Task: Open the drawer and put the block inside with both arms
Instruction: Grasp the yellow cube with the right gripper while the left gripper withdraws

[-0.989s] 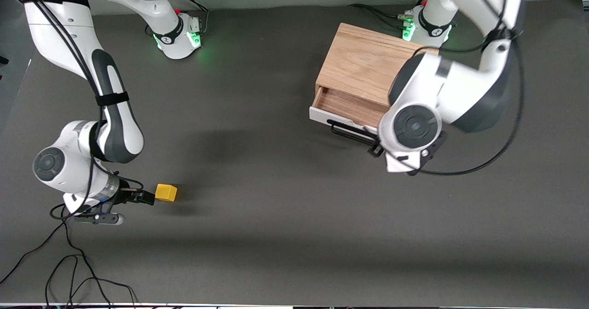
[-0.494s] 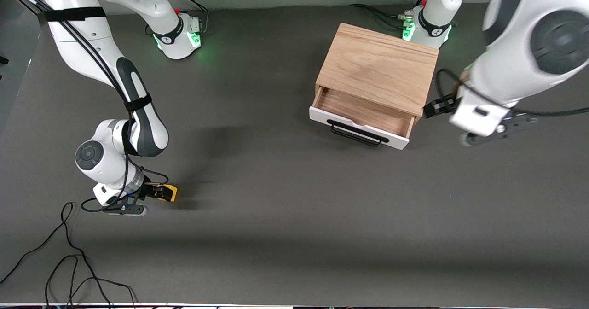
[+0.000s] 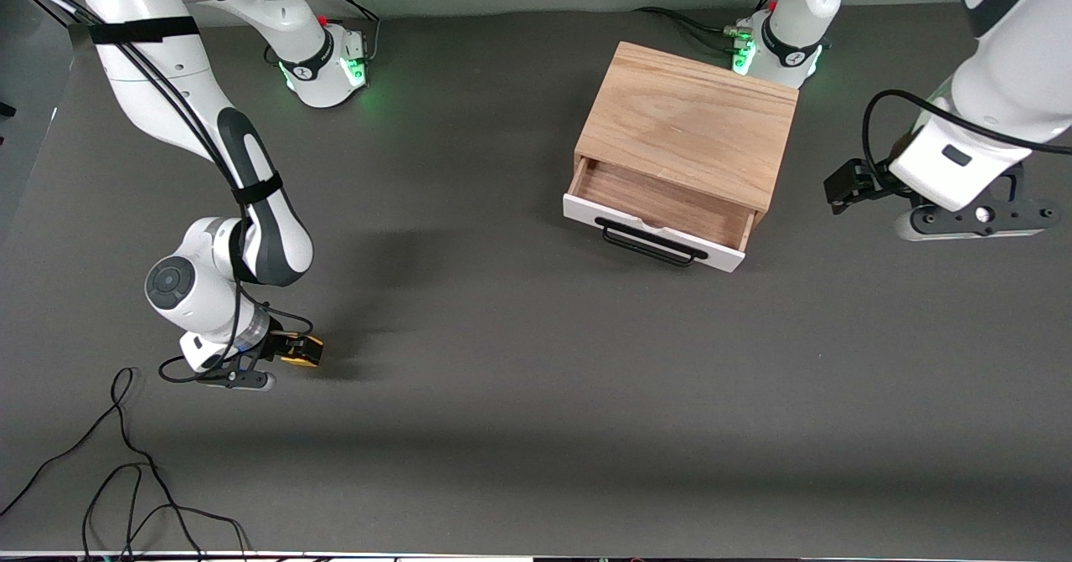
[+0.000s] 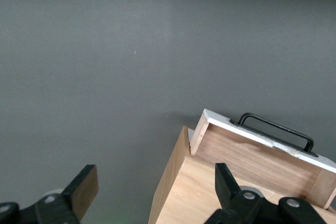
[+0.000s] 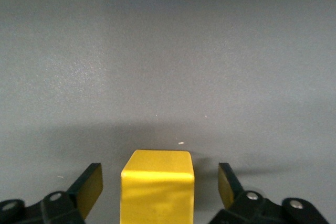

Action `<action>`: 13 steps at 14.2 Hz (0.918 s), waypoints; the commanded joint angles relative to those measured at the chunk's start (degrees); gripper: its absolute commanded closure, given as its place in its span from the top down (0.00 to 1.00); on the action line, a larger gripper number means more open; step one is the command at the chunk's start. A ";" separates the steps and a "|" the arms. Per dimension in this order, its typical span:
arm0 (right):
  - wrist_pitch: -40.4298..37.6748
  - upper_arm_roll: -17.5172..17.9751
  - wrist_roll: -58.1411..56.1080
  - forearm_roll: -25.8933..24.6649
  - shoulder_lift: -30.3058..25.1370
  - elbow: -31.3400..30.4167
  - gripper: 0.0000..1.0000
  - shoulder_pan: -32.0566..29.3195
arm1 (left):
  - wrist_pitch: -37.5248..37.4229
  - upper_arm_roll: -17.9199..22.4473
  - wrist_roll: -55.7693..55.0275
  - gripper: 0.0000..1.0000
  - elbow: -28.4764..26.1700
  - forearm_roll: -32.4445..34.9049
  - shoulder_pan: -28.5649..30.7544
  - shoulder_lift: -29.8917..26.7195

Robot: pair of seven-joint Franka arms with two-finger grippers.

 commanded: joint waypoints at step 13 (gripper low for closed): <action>-26.24 -0.51 8.48 1.40 -4.98 16.01 0.29 4.10 | 1.04 -0.95 3.11 1.00 -2.20 -0.14 2.80 -1.89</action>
